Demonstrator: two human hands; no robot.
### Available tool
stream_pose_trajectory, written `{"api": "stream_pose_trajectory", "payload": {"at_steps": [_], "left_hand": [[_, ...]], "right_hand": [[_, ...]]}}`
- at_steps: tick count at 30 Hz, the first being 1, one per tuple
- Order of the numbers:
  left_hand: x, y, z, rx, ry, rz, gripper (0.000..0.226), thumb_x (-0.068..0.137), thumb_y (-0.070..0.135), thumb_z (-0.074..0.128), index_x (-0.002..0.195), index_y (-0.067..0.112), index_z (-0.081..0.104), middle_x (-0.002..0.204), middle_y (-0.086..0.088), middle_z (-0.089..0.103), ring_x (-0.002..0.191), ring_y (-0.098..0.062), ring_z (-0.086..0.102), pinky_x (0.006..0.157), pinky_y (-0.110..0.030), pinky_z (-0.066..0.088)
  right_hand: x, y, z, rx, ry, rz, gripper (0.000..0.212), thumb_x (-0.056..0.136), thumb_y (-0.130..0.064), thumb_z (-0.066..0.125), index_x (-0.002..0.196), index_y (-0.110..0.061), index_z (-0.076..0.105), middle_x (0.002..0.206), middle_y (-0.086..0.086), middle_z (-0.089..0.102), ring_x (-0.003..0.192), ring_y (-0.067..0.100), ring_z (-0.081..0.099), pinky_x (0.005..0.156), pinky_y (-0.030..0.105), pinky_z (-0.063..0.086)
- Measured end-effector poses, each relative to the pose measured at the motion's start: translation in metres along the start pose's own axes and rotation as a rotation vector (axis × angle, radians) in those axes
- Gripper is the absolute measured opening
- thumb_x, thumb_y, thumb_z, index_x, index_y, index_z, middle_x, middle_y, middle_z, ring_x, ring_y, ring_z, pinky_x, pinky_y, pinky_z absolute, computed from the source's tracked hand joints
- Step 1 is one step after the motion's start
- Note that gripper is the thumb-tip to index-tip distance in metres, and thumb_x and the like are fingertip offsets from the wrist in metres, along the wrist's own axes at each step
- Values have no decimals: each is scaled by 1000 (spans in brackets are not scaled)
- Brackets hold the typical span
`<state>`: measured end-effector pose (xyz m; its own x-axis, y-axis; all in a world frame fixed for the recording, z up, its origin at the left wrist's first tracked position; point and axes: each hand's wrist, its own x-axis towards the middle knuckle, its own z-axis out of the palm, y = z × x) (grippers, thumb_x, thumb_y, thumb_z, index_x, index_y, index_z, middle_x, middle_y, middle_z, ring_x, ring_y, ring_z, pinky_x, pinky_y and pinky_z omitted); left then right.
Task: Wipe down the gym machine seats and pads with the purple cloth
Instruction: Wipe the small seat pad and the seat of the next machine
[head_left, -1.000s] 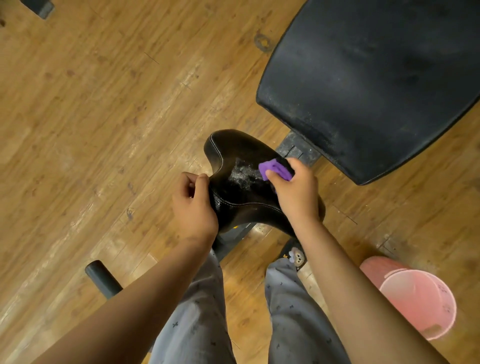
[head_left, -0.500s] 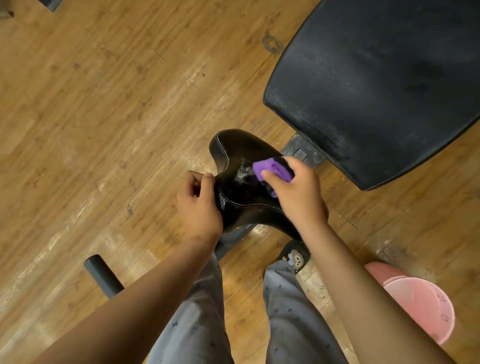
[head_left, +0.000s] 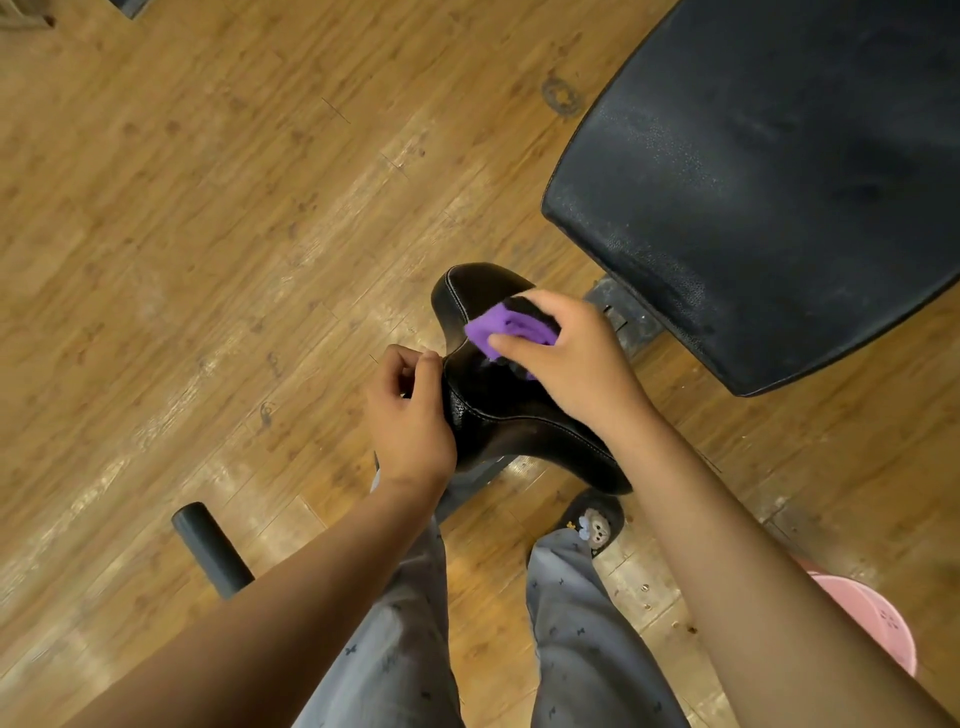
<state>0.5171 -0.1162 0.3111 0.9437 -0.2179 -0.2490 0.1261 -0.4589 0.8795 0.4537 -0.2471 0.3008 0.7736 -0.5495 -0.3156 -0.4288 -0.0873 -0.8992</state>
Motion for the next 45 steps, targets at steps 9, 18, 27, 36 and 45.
{"api": "stream_pose_trajectory", "payload": {"at_steps": [9, 18, 27, 36, 45], "left_hand": [[0, -1, 0, 8, -10, 8, 23, 93, 9, 51, 71, 5, 47, 66, 1, 48, 61, -2, 45, 58, -11, 38], [2, -3, -1, -2, -30, 8, 27, 84, 26, 49, 73, 1, 46, 66, -5, 48, 66, -11, 44, 59, -20, 38], [1, -3, -2, 16, -40, -7, 21, 84, 26, 48, 71, 10, 47, 67, 0, 48, 67, -9, 45, 61, -18, 39], [2, -3, -2, 56, -30, 3, 21, 87, 22, 49, 68, 12, 48, 67, 1, 50, 67, -7, 46, 62, -15, 39], [0, -1, -1, 126, -29, 26, 24, 97, 8, 46, 82, -9, 47, 69, -2, 46, 60, 0, 43, 57, -13, 37]], "right_hand": [[48, 33, -5, -154, -33, 184, 38, 86, -22, 70, 121, -8, 61, 113, 8, 65, 104, 24, 63, 84, 37, 55], [-5, -18, -7, -70, -164, -152, 27, 85, -25, 70, 109, -15, 67, 97, -8, 66, 89, 2, 59, 76, 17, 50], [-15, 5, -1, -80, 72, -51, 22, 86, -23, 69, 107, -16, 66, 98, -9, 66, 91, 1, 59, 73, 7, 47], [-9, 85, -19, -134, 197, 337, 31, 90, -23, 66, 116, -6, 63, 110, 7, 67, 93, 16, 63, 66, 16, 49], [-51, 115, -33, 0, 355, 504, 14, 90, -20, 65, 94, -8, 63, 91, 6, 67, 69, 15, 68, 50, 17, 47]]}}
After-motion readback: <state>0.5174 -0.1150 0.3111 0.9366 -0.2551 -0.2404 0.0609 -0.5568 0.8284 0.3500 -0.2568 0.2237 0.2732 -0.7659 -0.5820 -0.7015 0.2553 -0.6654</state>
